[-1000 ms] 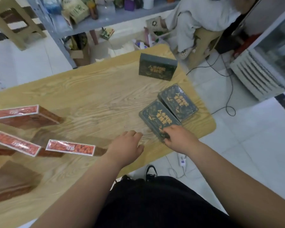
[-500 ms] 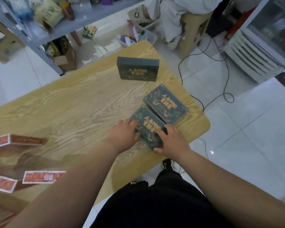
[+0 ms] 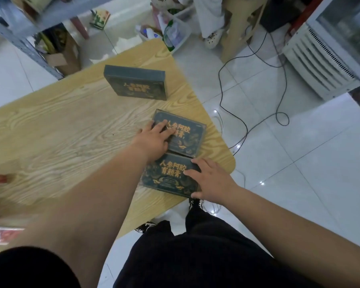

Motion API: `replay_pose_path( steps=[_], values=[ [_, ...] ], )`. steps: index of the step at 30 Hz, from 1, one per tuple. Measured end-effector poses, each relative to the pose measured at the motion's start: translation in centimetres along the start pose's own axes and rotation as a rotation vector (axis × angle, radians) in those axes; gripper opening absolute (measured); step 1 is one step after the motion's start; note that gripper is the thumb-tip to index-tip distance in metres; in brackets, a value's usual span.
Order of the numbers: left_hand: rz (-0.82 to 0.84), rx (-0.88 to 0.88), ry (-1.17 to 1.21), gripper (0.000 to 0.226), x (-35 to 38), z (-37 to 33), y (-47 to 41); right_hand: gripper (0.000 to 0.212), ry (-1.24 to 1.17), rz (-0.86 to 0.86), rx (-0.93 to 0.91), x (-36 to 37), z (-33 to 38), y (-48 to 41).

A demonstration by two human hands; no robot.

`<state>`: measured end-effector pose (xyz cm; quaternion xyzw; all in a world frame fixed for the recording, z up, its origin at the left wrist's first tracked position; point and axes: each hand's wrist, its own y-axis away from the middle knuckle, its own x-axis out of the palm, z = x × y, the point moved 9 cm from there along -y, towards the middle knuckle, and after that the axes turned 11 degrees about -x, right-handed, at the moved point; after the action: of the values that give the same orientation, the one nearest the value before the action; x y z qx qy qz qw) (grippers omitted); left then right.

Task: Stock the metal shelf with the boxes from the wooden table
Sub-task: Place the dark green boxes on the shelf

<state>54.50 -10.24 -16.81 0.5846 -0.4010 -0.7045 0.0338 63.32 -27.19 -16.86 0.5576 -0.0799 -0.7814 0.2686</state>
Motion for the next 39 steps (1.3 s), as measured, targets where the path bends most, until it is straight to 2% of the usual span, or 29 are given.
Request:
replay_pose_path(
  steps=[7, 10, 15, 22, 25, 32, 34, 35, 37, 39],
  values=[
    [-0.014, -0.232, 0.180, 0.063, 3.3, 6.4, 2.8, 0.080, -0.009, 0.074, -0.073, -0.9, -2.7, -0.3],
    [-0.027, -0.276, 0.194, 0.064, 4.5, 8.1, 4.5, 0.078, -0.038, 0.121, -0.064, -1.3, -3.3, -0.7],
    [-0.031, -0.359, 0.249, 0.065, 6.8, 12.0, 7.6, 0.060, -0.179, 0.112, 0.038, -2.0, -3.5, -1.6],
    [-0.027, -0.474, 0.404, 0.070, 10.8, 17.0, 11.8, 0.106, -0.326, 0.028, 0.307, -0.3, -2.6, -3.6],
    [-0.029, -0.468, 0.385, 0.072, 12.0, 17.5, 13.2, 0.124, -0.424, -0.104, 0.376, -1.8, -3.2, -3.8],
    [-0.069, -0.395, 0.437, 0.063, 11.8, 18.7, 13.6, 0.119, -0.492, -0.157, 0.633, -2.8, -5.8, -4.2],
    [-0.159, -0.455, 0.567, 0.054, 10.7, 19.4, 13.7, 0.114, -0.510, -0.188, 0.677, -3.1, -5.9, -4.5],
    [-0.193, -0.534, 0.704, 0.053, 10.3, 20.2, 13.8, 0.112, -0.517, -0.204, 0.682, -3.3, -5.9, -4.9],
    [-0.173, -0.709, 1.063, 0.064, 11.0, 21.7, 14.0, 0.108, -0.527, -0.222, 0.677, -3.6, -5.4, -5.6],
    [-0.110, -0.795, 1.311, 0.070, 12.1, 22.0, 13.9, 0.106, -0.553, -0.237, 0.679, -3.5, -5.2, -6.5]
  ],
)
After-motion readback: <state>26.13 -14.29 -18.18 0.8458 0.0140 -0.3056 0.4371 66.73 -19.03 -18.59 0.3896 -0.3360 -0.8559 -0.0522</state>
